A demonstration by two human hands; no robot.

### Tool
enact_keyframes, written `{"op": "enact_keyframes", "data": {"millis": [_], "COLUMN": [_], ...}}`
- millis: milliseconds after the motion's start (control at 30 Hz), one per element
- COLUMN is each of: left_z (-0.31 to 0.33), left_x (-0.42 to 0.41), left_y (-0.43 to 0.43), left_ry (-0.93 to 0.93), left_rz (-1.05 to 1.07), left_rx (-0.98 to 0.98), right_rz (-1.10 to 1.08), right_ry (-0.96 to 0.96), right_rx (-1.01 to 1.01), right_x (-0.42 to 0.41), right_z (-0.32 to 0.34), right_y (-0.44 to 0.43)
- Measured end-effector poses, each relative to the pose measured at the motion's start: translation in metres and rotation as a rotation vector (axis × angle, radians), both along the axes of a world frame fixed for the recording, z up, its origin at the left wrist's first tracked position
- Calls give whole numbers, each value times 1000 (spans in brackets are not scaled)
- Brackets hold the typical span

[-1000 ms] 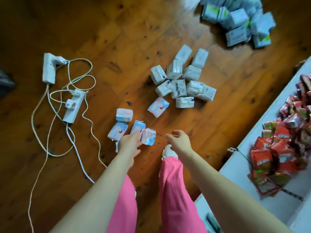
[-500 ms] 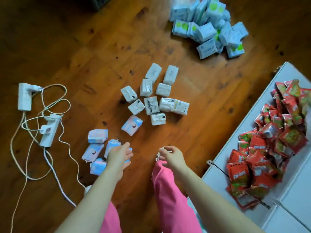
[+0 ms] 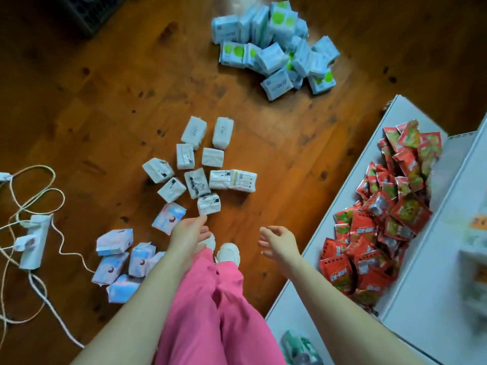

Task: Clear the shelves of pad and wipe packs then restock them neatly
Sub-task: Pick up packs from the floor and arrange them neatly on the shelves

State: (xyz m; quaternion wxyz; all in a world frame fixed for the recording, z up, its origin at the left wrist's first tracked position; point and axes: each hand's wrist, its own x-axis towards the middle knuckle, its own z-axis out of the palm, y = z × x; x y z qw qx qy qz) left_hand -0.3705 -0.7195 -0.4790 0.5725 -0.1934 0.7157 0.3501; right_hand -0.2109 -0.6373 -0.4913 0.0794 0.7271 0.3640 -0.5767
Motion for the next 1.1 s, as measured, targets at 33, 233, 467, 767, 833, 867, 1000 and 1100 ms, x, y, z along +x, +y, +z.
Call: {"op": "enact_keyframes", "data": {"millis": [33, 233, 467, 767, 833, 867, 1000, 1100], "left_z": [6, 55, 91, 70, 60, 57, 50, 41], "left_x": [-4, -30, -39, -21, -15, -12, -1, -1], "left_y": [6, 67, 171, 357, 402, 423, 494, 531], "left_ry": [5, 27, 61, 119, 144, 151, 164, 168], "left_rz": [-8, -46, -149, -195, -172, -167, -185, -229], "left_rx": [4, 65, 184, 136, 102, 79, 51, 31], "right_rz": [-7, -91, -134, -231, -220, -214, -192, -157], "right_ry": [7, 92, 177, 193, 190, 181, 175, 169], "right_rx": [4, 106, 218, 153, 124, 109, 93, 76], "right_x": [-4, -34, -51, -7, 5, 11, 25, 22], "right_z": [8, 70, 116, 82, 71, 66, 50, 38], "right_y": [8, 78, 172, 360, 410, 433, 509, 546]}}
